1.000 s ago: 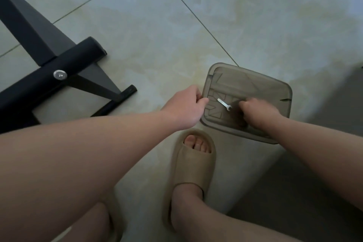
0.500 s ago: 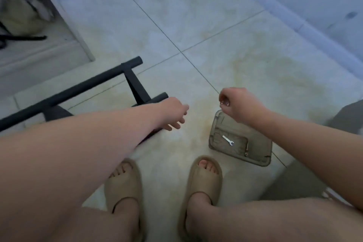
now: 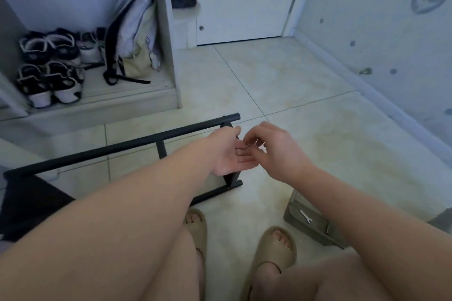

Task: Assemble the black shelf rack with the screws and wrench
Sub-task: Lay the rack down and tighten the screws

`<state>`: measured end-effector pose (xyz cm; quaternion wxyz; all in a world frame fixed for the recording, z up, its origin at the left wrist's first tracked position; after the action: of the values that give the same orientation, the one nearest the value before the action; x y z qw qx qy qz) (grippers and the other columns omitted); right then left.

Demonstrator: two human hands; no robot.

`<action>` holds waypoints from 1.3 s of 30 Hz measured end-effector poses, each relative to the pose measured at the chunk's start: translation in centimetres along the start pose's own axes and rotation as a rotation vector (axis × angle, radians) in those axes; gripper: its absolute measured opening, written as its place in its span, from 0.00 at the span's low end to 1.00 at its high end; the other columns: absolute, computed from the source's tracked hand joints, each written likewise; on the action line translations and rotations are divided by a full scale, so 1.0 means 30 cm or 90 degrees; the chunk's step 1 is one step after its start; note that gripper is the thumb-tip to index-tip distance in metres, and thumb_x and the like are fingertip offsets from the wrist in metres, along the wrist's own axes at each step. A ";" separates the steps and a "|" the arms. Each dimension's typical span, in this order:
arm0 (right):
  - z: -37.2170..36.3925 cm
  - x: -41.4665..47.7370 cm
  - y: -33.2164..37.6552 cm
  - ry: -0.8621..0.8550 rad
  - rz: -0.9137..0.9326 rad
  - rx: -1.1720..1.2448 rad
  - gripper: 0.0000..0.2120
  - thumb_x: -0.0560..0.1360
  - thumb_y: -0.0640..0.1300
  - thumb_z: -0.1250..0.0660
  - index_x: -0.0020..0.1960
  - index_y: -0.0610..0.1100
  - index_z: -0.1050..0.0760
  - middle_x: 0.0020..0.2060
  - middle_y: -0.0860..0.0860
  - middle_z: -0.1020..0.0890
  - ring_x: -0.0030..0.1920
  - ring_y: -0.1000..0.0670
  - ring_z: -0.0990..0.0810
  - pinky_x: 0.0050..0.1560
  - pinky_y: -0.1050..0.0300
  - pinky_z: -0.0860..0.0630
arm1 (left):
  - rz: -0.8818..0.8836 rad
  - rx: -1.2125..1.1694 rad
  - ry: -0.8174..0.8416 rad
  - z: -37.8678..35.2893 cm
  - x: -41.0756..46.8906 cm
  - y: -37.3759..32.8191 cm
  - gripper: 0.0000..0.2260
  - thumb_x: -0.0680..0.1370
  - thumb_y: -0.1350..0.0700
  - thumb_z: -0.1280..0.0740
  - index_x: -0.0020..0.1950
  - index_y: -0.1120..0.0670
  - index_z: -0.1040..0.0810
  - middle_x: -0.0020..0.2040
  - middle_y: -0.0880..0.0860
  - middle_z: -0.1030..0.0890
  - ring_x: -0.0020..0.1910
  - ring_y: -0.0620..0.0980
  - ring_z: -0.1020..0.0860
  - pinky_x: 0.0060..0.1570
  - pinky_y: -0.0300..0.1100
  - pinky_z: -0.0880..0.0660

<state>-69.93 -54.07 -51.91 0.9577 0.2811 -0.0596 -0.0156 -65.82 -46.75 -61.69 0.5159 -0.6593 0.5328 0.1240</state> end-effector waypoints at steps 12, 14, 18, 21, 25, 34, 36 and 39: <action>-0.198 0.127 -0.322 0.139 -0.156 -0.146 0.18 0.82 0.45 0.36 0.71 0.47 0.27 0.65 0.50 0.24 0.65 0.47 0.26 0.65 0.48 0.29 | -0.091 0.783 -0.293 0.265 0.124 -0.140 0.09 0.78 0.55 0.32 0.41 0.57 0.28 0.37 0.55 0.26 0.33 0.55 0.28 0.31 0.40 0.34; -0.252 0.153 -0.372 0.200 -0.143 -0.205 0.23 0.82 0.49 0.36 0.77 0.51 0.34 0.70 0.50 0.27 0.69 0.45 0.30 0.67 0.47 0.30 | -0.111 1.024 -0.262 0.245 0.150 -0.139 0.11 0.76 0.50 0.30 0.42 0.56 0.27 0.45 0.55 0.22 0.43 0.57 0.23 0.39 0.43 0.28; -0.371 0.196 -0.418 0.309 -0.104 -0.246 0.30 0.82 0.53 0.36 0.81 0.57 0.44 0.69 0.51 0.26 0.68 0.45 0.28 0.64 0.47 0.30 | -0.088 1.234 -0.203 0.229 0.195 -0.095 0.13 0.77 0.52 0.30 0.39 0.54 0.31 0.38 0.51 0.27 0.42 0.57 0.24 0.40 0.47 0.28; -0.405 0.216 -0.447 0.317 -0.141 -0.177 0.30 0.81 0.49 0.34 0.80 0.59 0.41 0.63 0.50 0.20 0.63 0.45 0.25 0.62 0.48 0.27 | -0.072 1.298 -0.202 0.215 0.211 -0.069 0.05 0.77 0.63 0.35 0.46 0.54 0.29 0.37 0.51 0.31 0.42 0.57 0.26 0.41 0.47 0.29; -0.385 0.191 -0.452 0.300 -0.191 -0.130 0.31 0.78 0.48 0.28 0.77 0.61 0.35 0.59 0.51 0.18 0.58 0.46 0.22 0.59 0.50 0.24 | -0.029 1.340 -0.182 0.198 0.190 -0.042 0.06 0.77 0.65 0.36 0.43 0.56 0.29 0.38 0.51 0.31 0.36 0.54 0.28 0.39 0.46 0.31; -0.407 -0.256 -0.317 0.313 -0.245 -0.121 0.34 0.75 0.53 0.26 0.78 0.59 0.35 0.56 0.53 0.16 0.55 0.47 0.19 0.52 0.51 0.23 | -0.004 1.255 -0.118 0.217 0.029 0.274 0.09 0.76 0.63 0.37 0.53 0.57 0.21 0.39 0.52 0.26 0.36 0.53 0.26 0.39 0.47 0.27; -0.429 -0.345 -0.275 0.326 -0.247 -0.132 0.36 0.74 0.53 0.25 0.77 0.56 0.37 0.56 0.49 0.16 0.54 0.44 0.19 0.52 0.48 0.22 | -0.010 1.233 -0.129 0.232 -0.031 0.343 0.12 0.75 0.64 0.38 0.55 0.55 0.20 0.41 0.52 0.24 0.38 0.54 0.25 0.37 0.47 0.28; -0.465 -0.457 -0.207 0.337 -0.251 -0.121 0.42 0.73 0.54 0.23 0.79 0.52 0.42 0.54 0.46 0.16 0.55 0.41 0.19 0.55 0.44 0.22 | 0.002 1.247 -0.107 0.250 -0.119 0.426 0.12 0.76 0.64 0.38 0.56 0.55 0.20 0.44 0.53 0.22 0.41 0.55 0.23 0.39 0.48 0.25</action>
<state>-81.80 -50.94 -68.35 0.9406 0.1907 0.2480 -0.1322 -74.98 -37.33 -69.42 0.8706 0.0715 0.3622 -0.3253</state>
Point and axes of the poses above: each hand's wrist, its own x-axis towards the middle knuckle, its own z-axis out of the back of the hand, y = z × x, the point moved 9 cm from there along x, towards the middle knuckle
